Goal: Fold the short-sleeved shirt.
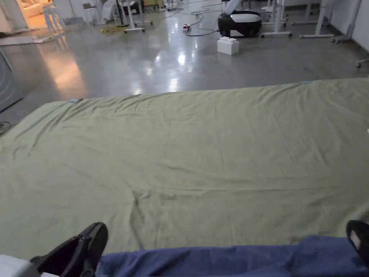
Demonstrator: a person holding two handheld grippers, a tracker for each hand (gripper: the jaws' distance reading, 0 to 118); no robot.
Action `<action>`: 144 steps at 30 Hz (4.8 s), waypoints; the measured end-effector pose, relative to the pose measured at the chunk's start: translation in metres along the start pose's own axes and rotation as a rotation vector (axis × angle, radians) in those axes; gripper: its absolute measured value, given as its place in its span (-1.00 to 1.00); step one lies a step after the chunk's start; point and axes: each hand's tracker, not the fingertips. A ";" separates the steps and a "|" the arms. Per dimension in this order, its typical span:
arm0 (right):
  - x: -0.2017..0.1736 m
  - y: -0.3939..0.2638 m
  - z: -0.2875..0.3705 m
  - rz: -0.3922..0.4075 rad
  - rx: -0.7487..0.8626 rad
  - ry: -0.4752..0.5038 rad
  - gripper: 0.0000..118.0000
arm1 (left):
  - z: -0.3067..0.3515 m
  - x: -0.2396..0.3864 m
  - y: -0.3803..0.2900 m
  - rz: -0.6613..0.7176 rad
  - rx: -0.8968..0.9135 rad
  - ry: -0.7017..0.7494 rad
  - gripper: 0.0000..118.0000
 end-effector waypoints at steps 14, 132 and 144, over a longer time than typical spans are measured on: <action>0.016 -0.031 -0.008 -0.148 -0.218 0.022 -1.00 | -0.122 -0.213 -0.156 0.848 -0.442 -0.186 0.80; 0.026 -0.078 -0.007 -0.461 -0.293 0.081 -1.00 | -0.138 -0.123 -0.062 0.754 -0.455 -0.150 -0.85; 0.040 -0.087 0.035 -0.456 -0.295 -0.015 -1.00 | -0.262 0.083 -0.145 0.498 -0.773 -0.215 -0.49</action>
